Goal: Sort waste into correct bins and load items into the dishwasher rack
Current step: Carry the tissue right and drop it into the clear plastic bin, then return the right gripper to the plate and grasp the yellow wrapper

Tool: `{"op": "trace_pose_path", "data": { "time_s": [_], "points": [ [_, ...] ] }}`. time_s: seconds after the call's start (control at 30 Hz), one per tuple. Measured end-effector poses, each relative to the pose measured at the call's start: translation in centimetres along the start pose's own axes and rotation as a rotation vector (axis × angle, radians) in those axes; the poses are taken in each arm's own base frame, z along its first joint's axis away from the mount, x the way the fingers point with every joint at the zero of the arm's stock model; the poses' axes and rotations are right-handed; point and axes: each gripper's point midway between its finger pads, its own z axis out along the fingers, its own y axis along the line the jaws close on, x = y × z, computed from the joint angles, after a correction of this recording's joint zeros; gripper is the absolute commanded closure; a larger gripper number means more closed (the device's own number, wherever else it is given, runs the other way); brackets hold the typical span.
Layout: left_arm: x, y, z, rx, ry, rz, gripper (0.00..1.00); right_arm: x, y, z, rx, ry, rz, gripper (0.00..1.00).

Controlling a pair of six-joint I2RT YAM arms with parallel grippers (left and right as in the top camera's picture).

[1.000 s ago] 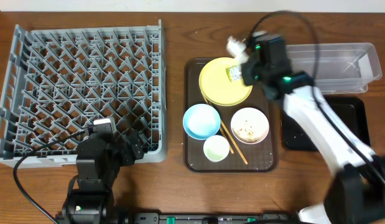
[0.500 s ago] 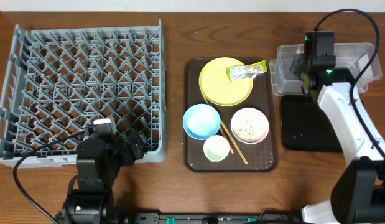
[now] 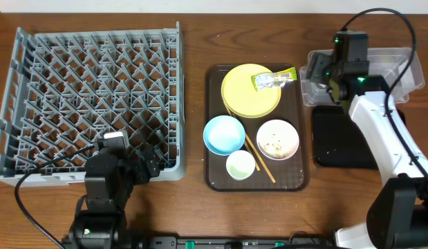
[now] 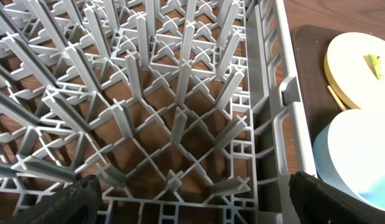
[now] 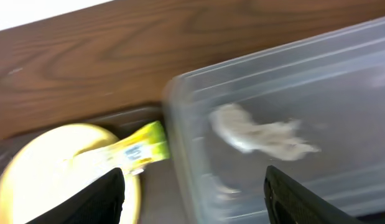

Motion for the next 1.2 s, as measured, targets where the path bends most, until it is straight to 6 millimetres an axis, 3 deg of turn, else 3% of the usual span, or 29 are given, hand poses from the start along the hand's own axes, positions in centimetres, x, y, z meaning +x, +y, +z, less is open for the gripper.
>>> {"op": "trace_pose_path", "data": {
  "time_s": [0.17,0.27,0.47,0.7,0.87,1.2],
  "points": [
    [0.0,0.0,0.0,0.0,0.0,0.0,0.02,1.5,4.3,-0.3,-0.106,0.036,-0.001,0.36],
    [0.0,0.0,0.0,0.0,0.0,0.0,0.02,2.8,6.9,-0.7,-0.146,0.062,0.054,0.33],
    [0.0,0.0,0.0,0.0,0.001,0.0,0.02,5.1,10.1,0.0,-0.142,0.094,0.193,0.29],
    [0.1,0.0,0.1,-0.001,0.004,0.0,0.02,9.5,11.1,5.5,-0.065,0.166,0.312,0.22],
    [0.1,0.0,0.1,-0.002,0.007,0.0,0.02,10.7,11.2,8.5,-0.058,0.161,0.359,0.21],
    [0.2,0.1,0.1,-0.003,0.012,0.0,0.02,10.5,11.5,9.8,-0.066,0.132,0.395,0.21]
  ]
}}
